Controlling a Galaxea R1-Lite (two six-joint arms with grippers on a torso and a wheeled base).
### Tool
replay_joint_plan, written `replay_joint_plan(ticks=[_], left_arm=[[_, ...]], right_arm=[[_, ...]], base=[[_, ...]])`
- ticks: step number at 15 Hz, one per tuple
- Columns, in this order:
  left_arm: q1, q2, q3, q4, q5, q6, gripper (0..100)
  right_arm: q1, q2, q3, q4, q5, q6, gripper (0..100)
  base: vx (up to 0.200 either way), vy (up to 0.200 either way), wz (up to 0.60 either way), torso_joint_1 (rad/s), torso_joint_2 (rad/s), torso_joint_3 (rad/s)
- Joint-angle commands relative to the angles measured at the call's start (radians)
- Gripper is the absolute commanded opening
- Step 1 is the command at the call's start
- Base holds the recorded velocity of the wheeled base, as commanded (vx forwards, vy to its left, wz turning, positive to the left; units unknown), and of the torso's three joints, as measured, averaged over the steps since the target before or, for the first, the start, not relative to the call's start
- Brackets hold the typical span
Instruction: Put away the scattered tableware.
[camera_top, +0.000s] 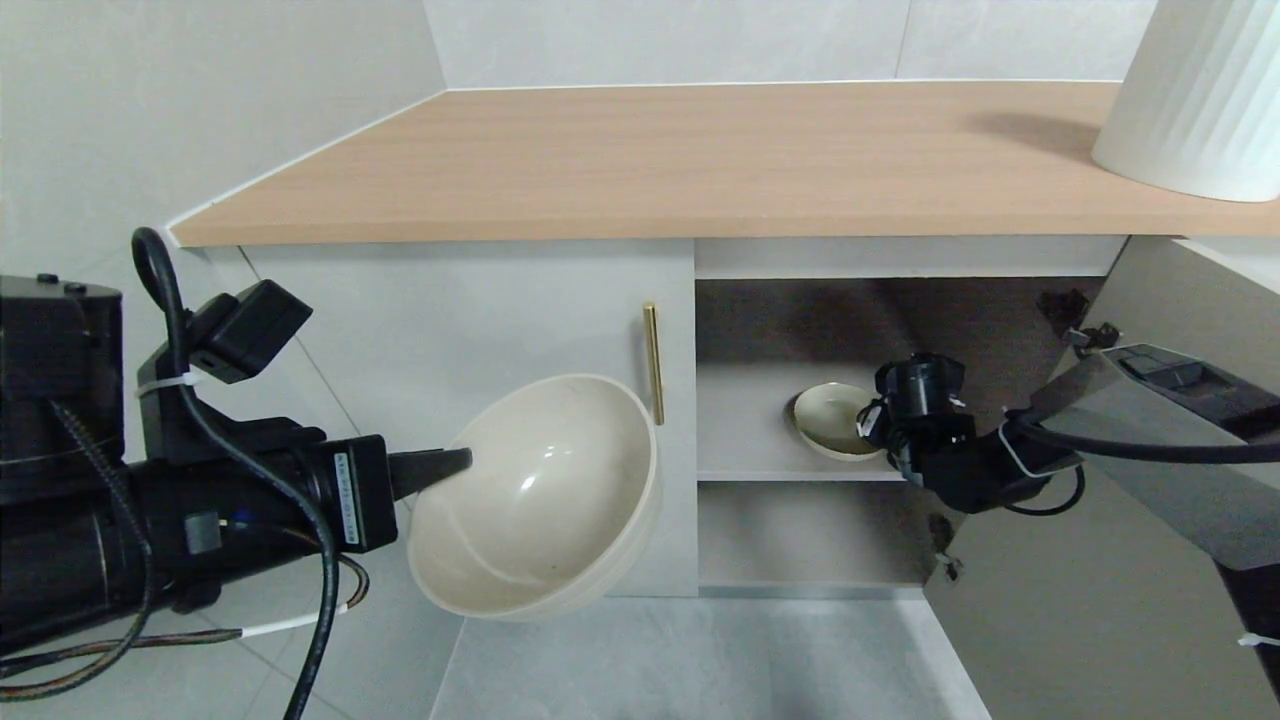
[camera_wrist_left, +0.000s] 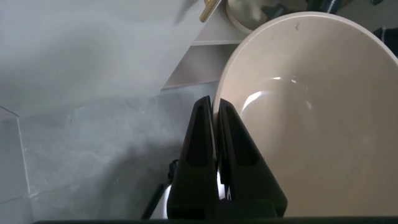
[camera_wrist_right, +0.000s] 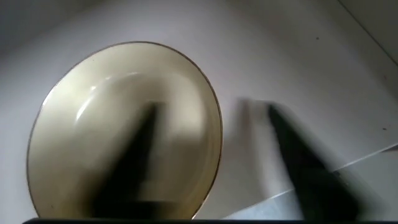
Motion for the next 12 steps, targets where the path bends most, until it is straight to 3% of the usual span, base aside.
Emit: replay_joint_plan(ticks=[1,3,5,7,8,10,11,12], left_arm=[[-0.001,0.003,0.000,0.000,0.001,0.000,0],[-0.001,0.018,-0.002,-0.002,0.002,0.001,0],[-0.007,0.053,-0.011,-0.003,0.005,0.008,0],[-0.039,0.104,-0.025,-0.003,0.019,0.009,0],[-0.055,0.131,-0.025,-0.003,0.033,0.028,0],[-0.081,0.208,-0.017,-0.003,0.097,0.083,0],[-0.081,0.208,-0.017,-0.003,0.097,0.083,0],[-0.137,0.294,-0.002,-0.022,0.226,0.098,0]], right_arm=[[0.000,-0.010,0.001,-0.002,0.000,0.000,100],[0.002,-0.042,0.018,0.001,-0.001,0.002,100],[0.026,-0.147,0.115,0.005,0.009,-0.001,100],[0.102,-0.326,0.262,0.042,0.128,-0.017,100],[0.137,-0.404,0.308,0.099,0.192,-0.044,100],[0.220,-0.538,0.360,0.211,0.282,-0.063,100],[0.220,-0.538,0.360,0.211,0.282,-0.063,100],[0.289,-0.671,0.403,0.311,0.322,-0.097,100]], base=[[0.000,0.000,0.00,0.000,0.00,0.000],[0.000,0.000,0.00,0.000,0.00,0.000],[0.000,0.000,0.00,0.000,0.00,0.000],[0.000,0.000,0.00,0.000,0.00,0.000],[0.000,0.000,0.00,0.000,0.00,0.000],[0.000,0.000,0.00,0.000,0.00,0.000],[0.000,0.000,0.00,0.000,0.00,0.000],[0.000,0.000,0.00,0.000,0.00,0.000]])
